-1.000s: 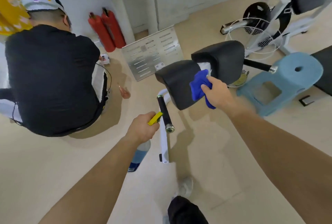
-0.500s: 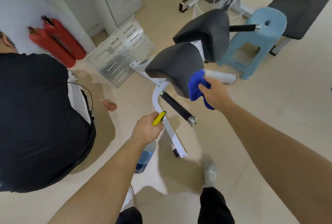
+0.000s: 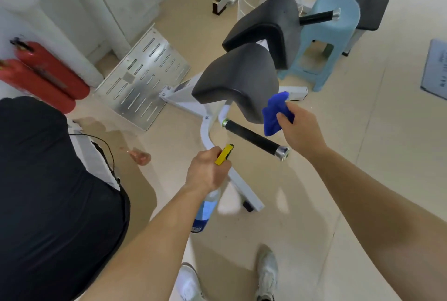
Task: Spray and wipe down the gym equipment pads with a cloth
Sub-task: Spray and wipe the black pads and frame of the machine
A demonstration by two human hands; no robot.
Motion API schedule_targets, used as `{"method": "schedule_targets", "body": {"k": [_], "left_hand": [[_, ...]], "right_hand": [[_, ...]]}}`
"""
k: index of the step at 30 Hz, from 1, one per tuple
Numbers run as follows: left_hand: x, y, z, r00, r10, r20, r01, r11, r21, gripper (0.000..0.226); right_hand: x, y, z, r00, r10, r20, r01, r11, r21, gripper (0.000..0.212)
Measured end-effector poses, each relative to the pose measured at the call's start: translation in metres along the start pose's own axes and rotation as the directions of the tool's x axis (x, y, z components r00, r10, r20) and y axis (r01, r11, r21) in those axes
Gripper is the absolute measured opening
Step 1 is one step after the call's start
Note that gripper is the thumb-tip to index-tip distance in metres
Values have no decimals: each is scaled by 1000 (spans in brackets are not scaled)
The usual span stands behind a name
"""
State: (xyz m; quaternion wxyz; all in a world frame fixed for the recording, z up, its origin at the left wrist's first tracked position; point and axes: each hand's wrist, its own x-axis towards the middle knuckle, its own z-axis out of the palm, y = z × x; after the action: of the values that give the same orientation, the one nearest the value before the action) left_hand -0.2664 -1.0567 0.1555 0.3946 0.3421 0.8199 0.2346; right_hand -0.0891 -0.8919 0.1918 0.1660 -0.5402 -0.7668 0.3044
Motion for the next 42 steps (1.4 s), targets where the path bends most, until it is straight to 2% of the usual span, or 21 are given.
{"method": "schedule_targets", "body": {"k": [3,6,7,9,11,12,14,18,22,24,27,29,32,34,38,42], "left_hand": [[2,-7,1,1000,16,-19,-18,998,-64,20],[6,-17,1,998,26,-64,-35,989,-144,19],[6,-19,1,996,37,-76,-48,986,-157,19],[8,-23,2,995,51,-89,-66,983,-171,22],[9,-24,4,994,55,-96,-71,983,-171,24],[9,-25,6,994,50,-95,-66,983,-172,25],[10,-27,8,995,44,-86,-58,982,-179,26],[9,-25,10,998,38,-51,-47,983,-180,26],[10,-25,10,998,47,-49,-57,972,-227,26],[15,-28,9,996,63,-61,-76,969,-236,26],[22,-34,6,994,54,-90,-75,965,-251,27],[26,-37,3,993,41,-112,-67,968,-243,28],[27,-37,-1,993,40,-113,-63,975,-212,28],[25,-35,-5,994,40,-104,-61,977,-204,28],[15,-31,-7,995,70,-66,-82,975,-205,26],[8,-28,-5,992,124,-32,-127,969,-213,26]], "right_hand": [[9,-8,27,982,-155,111,168,979,-118,12],[16,-14,76,925,-239,296,326,899,-292,33],[17,-14,93,905,-231,358,370,842,-392,43],[16,-9,118,879,-196,435,447,659,-605,61],[13,-5,123,876,-208,435,476,511,-716,70],[12,-3,119,872,-231,431,488,482,-728,70],[6,6,106,874,-240,423,485,503,-716,63],[-12,26,60,916,-165,366,385,622,-682,32],[-14,22,49,908,-91,408,374,614,-695,23],[-3,12,65,900,-93,425,380,645,-663,30],[27,-5,109,873,-131,470,426,675,-602,70],[44,-18,136,865,-148,480,447,661,-602,80],[49,-15,140,860,-186,476,483,598,-639,56],[38,0,117,845,-170,507,496,602,-625,46],[13,18,55,865,-52,498,378,720,-581,24],[9,21,9,817,132,562,227,821,-523,23]]}}
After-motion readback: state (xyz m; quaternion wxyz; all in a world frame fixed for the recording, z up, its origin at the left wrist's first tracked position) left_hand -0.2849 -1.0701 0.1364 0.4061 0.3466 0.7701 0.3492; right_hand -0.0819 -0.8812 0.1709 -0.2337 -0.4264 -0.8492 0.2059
